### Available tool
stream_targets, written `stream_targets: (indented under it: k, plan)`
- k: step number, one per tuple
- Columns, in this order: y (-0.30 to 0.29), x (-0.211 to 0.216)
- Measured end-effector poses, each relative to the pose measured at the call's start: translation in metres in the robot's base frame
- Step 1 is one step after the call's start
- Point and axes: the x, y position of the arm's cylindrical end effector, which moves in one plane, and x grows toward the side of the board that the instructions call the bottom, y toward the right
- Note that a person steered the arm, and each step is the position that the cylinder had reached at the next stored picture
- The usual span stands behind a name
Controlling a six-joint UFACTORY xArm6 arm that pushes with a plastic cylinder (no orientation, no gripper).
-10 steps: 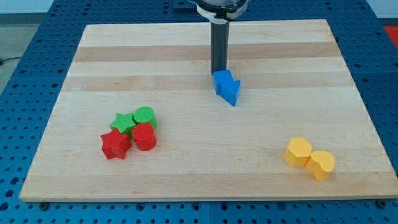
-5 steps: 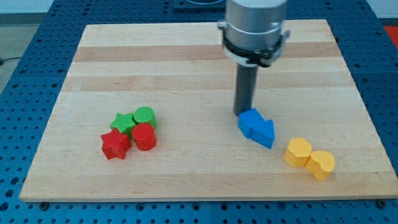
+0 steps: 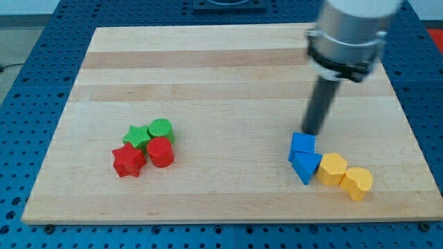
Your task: Move the blue blocks towards the bottom right
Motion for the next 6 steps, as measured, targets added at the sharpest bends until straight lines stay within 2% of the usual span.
stream_targets:
  k: [1, 2, 3, 4, 6]
  plan:
    - [-0.051, -0.005]
    - [-0.069, 0.008]
    - [-0.043, 0.025]
    - [0.012, 0.026]
    - [0.032, 0.028]
